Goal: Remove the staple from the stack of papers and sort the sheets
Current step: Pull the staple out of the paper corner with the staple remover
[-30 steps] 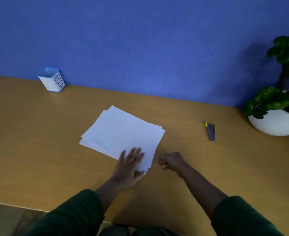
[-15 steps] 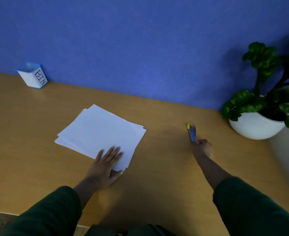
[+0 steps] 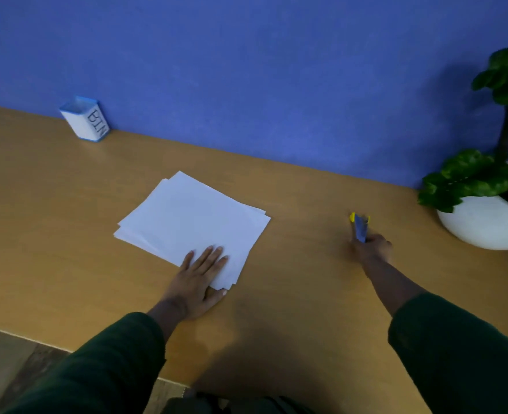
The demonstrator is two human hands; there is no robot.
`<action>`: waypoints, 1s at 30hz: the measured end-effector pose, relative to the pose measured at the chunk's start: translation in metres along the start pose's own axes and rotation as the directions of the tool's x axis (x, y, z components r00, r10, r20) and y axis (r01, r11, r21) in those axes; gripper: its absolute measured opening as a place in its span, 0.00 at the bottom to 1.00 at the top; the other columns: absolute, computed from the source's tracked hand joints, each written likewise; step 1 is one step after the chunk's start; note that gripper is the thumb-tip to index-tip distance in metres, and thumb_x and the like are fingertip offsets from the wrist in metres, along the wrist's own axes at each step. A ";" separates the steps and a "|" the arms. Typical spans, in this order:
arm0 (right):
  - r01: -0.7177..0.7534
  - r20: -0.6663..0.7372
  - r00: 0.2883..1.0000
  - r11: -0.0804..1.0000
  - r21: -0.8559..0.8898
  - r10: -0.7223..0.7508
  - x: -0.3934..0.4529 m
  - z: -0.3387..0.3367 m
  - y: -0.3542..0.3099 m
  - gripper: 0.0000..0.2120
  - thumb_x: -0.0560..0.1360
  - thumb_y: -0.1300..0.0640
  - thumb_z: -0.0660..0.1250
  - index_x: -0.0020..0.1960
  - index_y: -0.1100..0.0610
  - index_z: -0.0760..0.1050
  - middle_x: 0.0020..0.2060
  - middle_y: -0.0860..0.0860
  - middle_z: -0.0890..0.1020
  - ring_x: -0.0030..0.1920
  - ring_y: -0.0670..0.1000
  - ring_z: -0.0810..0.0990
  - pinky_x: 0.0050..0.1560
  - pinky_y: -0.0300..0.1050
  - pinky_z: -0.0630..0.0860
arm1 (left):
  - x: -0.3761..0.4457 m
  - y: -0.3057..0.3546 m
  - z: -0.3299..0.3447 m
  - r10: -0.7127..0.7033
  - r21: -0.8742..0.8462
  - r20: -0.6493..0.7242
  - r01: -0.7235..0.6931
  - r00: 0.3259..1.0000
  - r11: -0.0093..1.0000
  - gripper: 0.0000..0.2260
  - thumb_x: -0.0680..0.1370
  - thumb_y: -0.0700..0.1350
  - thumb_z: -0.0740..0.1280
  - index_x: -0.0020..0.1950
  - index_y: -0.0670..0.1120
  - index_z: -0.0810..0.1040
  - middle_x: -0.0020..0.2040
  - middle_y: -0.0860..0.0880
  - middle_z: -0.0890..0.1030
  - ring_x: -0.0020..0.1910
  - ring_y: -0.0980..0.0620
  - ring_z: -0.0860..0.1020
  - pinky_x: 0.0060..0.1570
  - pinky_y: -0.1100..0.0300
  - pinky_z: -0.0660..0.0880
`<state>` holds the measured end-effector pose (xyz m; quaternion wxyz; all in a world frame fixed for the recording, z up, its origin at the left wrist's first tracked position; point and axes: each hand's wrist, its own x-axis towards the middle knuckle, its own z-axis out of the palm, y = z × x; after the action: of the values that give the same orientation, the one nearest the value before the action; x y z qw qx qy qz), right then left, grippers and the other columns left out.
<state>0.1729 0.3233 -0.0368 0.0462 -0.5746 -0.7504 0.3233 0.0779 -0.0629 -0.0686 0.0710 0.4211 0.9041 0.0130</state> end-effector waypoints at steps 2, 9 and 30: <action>-0.031 -0.068 0.997 0.996 0.078 0.036 -0.001 0.003 0.005 0.18 0.70 0.51 0.70 0.55 0.60 0.79 0.53 0.61 0.80 0.48 0.62 0.80 0.47 0.52 0.78 | -0.001 0.001 0.001 0.009 0.026 0.004 -0.009 1.000 1.000 0.33 0.76 0.65 0.42 0.78 0.53 0.44 0.77 0.54 0.42 0.77 0.50 0.40 0.74 0.50 0.37; 0.013 -0.031 1.000 0.974 0.227 -0.006 -0.021 0.011 -0.012 0.17 0.75 0.52 0.63 0.54 0.64 0.80 0.47 0.63 0.82 0.46 0.62 0.80 0.40 0.46 0.70 | 0.003 0.001 0.006 0.030 0.008 -0.011 -0.030 0.999 1.000 0.33 0.76 0.66 0.44 0.78 0.53 0.45 0.77 0.54 0.42 0.76 0.51 0.38 0.74 0.50 0.37; -0.688 0.778 0.627 0.444 0.573 -0.032 -0.267 0.115 -0.115 0.15 0.82 0.58 0.54 0.65 0.66 0.66 0.50 0.58 0.76 0.44 0.55 0.77 0.42 0.46 0.72 | -0.043 -0.128 -0.023 0.303 -0.071 0.070 -0.298 0.950 0.952 0.33 0.75 0.68 0.53 0.76 0.53 0.58 0.78 0.56 0.48 0.76 0.54 0.39 0.73 0.42 0.38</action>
<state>0.1161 0.0209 0.0155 -0.0387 -0.4564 -0.3107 0.8329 0.0043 -0.1774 -0.0518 0.1170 0.5516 0.8252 0.0336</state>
